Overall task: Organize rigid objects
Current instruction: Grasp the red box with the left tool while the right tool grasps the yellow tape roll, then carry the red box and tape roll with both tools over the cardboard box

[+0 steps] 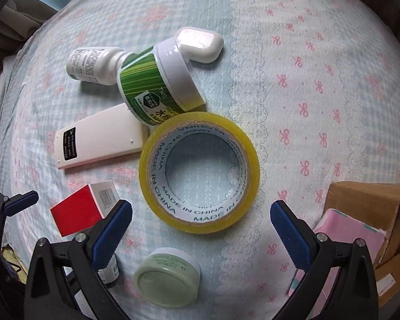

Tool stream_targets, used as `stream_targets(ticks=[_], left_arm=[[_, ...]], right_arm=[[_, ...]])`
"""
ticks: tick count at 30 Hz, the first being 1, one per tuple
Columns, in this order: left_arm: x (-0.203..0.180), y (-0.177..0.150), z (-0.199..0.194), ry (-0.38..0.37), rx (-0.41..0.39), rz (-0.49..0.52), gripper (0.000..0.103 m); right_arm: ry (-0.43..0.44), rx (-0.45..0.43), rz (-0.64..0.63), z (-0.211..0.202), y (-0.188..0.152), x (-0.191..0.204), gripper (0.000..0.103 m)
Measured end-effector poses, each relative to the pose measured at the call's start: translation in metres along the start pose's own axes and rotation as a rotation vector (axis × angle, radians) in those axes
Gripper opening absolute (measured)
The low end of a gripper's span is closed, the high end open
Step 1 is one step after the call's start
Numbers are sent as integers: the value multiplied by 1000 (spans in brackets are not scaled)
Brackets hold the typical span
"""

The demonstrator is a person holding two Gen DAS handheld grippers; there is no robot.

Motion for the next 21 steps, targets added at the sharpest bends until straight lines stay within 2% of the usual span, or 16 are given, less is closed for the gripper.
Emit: stream_targets(ticks=[7,9,13,14,17,21], left_arm=[[-2,9,38,-42,51,-6,85],[-2,11,44,-61,61,-15,70],[-7,16,48,-61,55,16,59],[-11,15,49,-65,46,32,52],[-19,15,50,-44,28,73,50],[-23,11,46,-81,27,49,49]], right_arm=[[-19,54,48,31,10,-3,103],[-23,65,56,35,11,-3,103],[-26,61,91,33,11,-5,100],[-35,61,94,31,12,-7,99],[-48,64,97,29,10,-5,96],[-64,57,94,27,11,2,96]])
Point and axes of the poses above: each gripper's, at about its wrist camera, not at the fingertips, and z roughly the way its jaws point, x to its left, y to its top, the point moved 5 cm from there along z, roughly the way its jaws point, and after that the axes turned 11 degrees about y, right-handed, at the moved point
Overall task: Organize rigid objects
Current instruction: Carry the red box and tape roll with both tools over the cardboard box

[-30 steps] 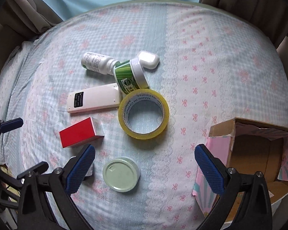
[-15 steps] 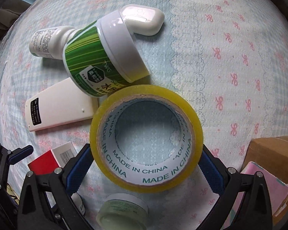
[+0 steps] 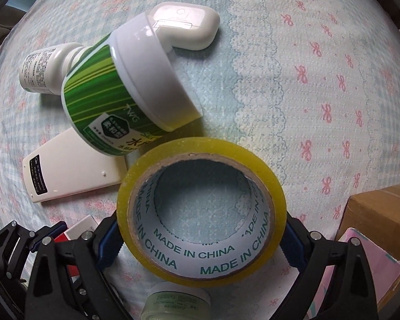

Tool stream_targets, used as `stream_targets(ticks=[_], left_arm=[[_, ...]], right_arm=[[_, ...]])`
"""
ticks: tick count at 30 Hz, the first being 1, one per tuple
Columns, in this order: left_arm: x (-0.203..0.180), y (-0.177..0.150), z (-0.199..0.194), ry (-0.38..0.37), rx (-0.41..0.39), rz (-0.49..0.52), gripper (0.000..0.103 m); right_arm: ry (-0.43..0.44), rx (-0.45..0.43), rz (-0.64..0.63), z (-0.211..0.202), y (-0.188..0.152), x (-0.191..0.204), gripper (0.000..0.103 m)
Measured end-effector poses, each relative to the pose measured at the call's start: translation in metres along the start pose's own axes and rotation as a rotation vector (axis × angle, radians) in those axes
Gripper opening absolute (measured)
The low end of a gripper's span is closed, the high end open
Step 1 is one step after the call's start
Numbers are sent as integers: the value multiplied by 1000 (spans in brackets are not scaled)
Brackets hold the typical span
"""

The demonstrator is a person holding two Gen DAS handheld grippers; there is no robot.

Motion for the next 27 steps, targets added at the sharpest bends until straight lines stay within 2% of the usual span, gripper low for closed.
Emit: stream_targets(ticks=[5,11,17,18,23,27], left_arm=[[4,-3,-4,-45,-13,-51,48],[18,-8,-12,-134,-20,-175,48],[31,-12,-30,-150,-54,-222,47],[47,-9,-41,-155,-59,-225,47],[49,-18,-78,-164,-104,-255,47],[55,-9,-107,-168,-152,-279,47]], right_arm=[[0,-4,12,-10,-5,8,96],[14,-24,33,-32,-3,2,96],[28,-64,52,-64,-9,0,96],[31,-70,54,-70,-9,0,96],[56,-118,54,-112,-19,0,96],[79,-180,42,-160,-31,1,96]])
Point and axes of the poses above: each gripper's, at about its wrist camera, not at the fingertips, and z roughly the way its jaws point, x to its left, y to its top, the point moved 5 cm from there along z, roughly the way its jaws point, and after that the axes turned 11 degrees about y, right-handed, at the moved point
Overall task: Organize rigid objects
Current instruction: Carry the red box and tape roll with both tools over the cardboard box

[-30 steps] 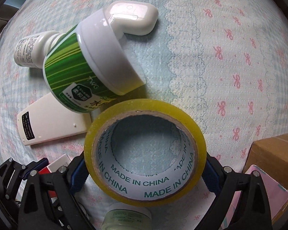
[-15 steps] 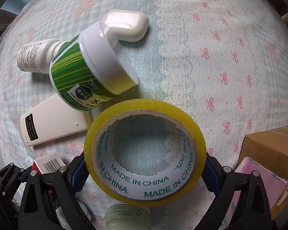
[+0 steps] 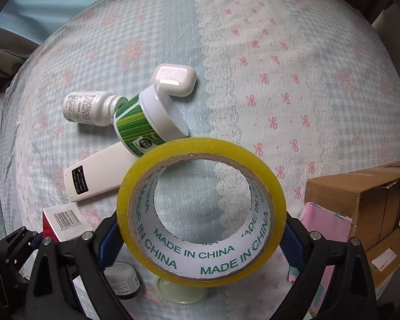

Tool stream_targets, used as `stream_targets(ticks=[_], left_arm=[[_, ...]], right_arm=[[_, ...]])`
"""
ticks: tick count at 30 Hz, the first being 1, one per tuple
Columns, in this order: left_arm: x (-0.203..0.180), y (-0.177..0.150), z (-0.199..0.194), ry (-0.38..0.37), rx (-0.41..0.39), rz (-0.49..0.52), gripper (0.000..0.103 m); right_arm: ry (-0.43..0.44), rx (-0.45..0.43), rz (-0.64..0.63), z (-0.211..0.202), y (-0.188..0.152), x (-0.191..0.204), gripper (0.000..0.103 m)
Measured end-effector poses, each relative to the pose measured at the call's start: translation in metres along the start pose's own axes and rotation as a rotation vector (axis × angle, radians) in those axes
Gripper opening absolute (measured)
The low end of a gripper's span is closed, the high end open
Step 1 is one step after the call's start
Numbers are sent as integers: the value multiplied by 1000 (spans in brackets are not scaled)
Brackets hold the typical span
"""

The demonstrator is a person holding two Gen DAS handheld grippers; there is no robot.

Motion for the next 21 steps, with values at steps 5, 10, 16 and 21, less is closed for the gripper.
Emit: stream_targets(ticks=[5,10,16,21], left_arm=[[-23,4,-53,-13,-65,-6,46],[-81,8,-100,-11,-130,42,45],[-160,20,-128,-41,-183,109,45],[-235,31,-131,-75,-207,165,38]], right_arm=[[36,-91,-2,-46,-8,-16,96],[46,-174,-5,-98,-13,-37,96],[22,-235,14,-149,-35,-95,96],[-11,-255,56,-176,-56,-161,96]])
Point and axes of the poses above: each gripper's, at about its wrist camera, not at the fingertips, and z roughly the way its jaws point, x to its left, y to its top, the point moved 5 cm from there along z, roughly the way its jaws point, and after that the axes turned 11 degrees about y, right-handed, at the moved point
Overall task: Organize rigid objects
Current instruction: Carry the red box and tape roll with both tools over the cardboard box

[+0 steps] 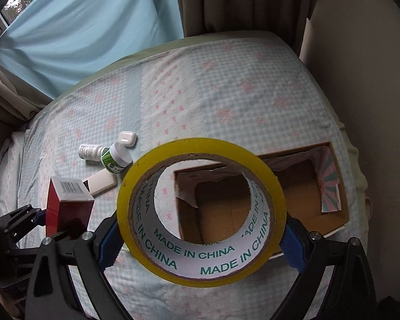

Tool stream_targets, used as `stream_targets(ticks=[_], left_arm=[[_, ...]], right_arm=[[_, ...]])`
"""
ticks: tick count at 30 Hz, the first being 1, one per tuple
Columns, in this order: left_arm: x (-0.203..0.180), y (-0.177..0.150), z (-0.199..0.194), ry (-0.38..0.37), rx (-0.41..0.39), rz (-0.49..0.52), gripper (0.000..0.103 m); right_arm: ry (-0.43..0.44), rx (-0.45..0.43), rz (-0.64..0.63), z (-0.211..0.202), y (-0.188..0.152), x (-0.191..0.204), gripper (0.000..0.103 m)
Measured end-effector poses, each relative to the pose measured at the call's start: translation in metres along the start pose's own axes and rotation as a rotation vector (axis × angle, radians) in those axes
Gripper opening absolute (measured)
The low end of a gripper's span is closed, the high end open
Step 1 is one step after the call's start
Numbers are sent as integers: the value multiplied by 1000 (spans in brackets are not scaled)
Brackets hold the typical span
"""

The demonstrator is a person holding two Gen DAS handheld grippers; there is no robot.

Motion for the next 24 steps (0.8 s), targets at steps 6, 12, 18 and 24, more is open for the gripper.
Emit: stream_targets(ticks=[6,12,18,24], left_arm=[[-81,18,52,-88,35,23,38],[-136,25,127,-114,119,49,38],[-159,29,170,-69,177,133,38],[-156,33,206,-17,227,191,38]], right_arm=[[-28,5,37,-8,-10,-85,96],[-34,52,54,27,-14,-149,96],[-16,98,20,60,-16,-176,96],[-14,148,-202,93,-14,-173,96]])
Point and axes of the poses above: each gripper's, at about its wrist camera, not at the fingertips, and z roughly the way its jaws point, x to its left, y to its top, the point moved 5 cm from there along z, roughly the way its jaws point, and after that the axes turned 11 degrees about y, right-handed, at the moved point
